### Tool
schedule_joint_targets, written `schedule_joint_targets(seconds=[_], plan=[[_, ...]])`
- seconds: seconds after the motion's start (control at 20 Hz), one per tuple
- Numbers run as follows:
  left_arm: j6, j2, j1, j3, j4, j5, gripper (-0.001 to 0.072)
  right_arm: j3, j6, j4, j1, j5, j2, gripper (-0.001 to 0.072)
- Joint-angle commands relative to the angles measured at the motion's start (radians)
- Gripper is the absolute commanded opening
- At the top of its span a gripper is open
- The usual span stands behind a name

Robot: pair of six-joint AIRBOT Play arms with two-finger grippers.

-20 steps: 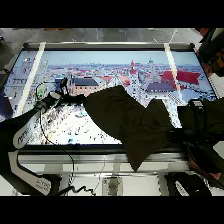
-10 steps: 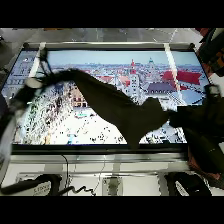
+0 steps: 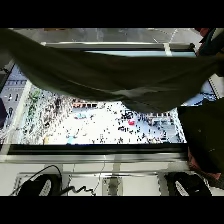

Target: Fold the clothes and pants, and hang the long-sleeved shirts on hangers.

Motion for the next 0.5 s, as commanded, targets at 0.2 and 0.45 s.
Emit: schedule_joint_targets(seconds=[0.2, 0.45], plan=[[0.002, 0.319, 0.018, -0.003, 0.136, 0.007, 0.0009, 0.266, -0.005, 0.054, 0.000, 0.095, 0.032, 0.0017], [-0.455, 0.153, 0.018, -0.042, 0.518, -0.406, 0.0009, 0.229, -0.013, 0.043, 0.000, 0.323, -0.174, 0.0015]])
